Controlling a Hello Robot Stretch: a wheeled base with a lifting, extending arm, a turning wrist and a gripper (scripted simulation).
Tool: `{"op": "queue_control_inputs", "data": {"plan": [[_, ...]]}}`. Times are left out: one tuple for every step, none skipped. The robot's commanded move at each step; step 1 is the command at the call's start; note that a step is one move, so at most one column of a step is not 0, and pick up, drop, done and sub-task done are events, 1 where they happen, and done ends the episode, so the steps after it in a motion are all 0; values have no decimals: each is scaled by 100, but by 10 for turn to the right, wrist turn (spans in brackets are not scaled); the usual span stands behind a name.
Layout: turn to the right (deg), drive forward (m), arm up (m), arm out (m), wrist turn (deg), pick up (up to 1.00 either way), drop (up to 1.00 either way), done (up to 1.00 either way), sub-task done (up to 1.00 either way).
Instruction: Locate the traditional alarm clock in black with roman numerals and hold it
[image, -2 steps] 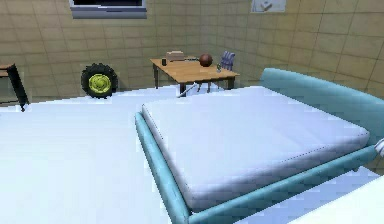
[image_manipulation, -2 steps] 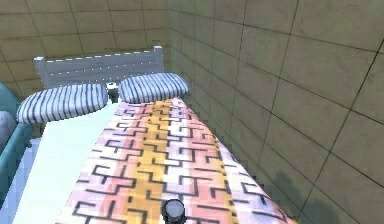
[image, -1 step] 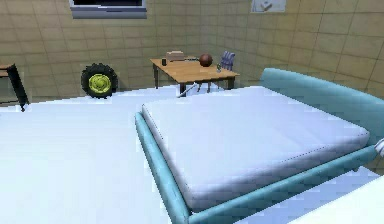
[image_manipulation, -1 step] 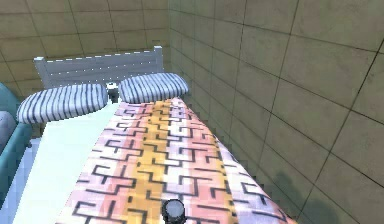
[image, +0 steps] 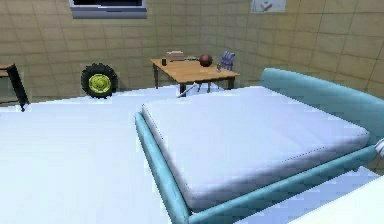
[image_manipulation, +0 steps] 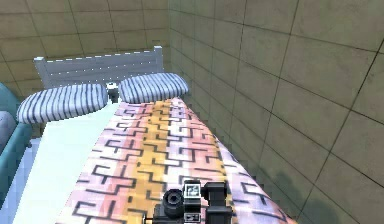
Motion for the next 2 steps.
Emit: {"op": "queue_control_inputs", "data": {"plan": [[0,0,0,0,450,0,0,0,0],[0,0,0,2,0,0,0,0,0]]}}
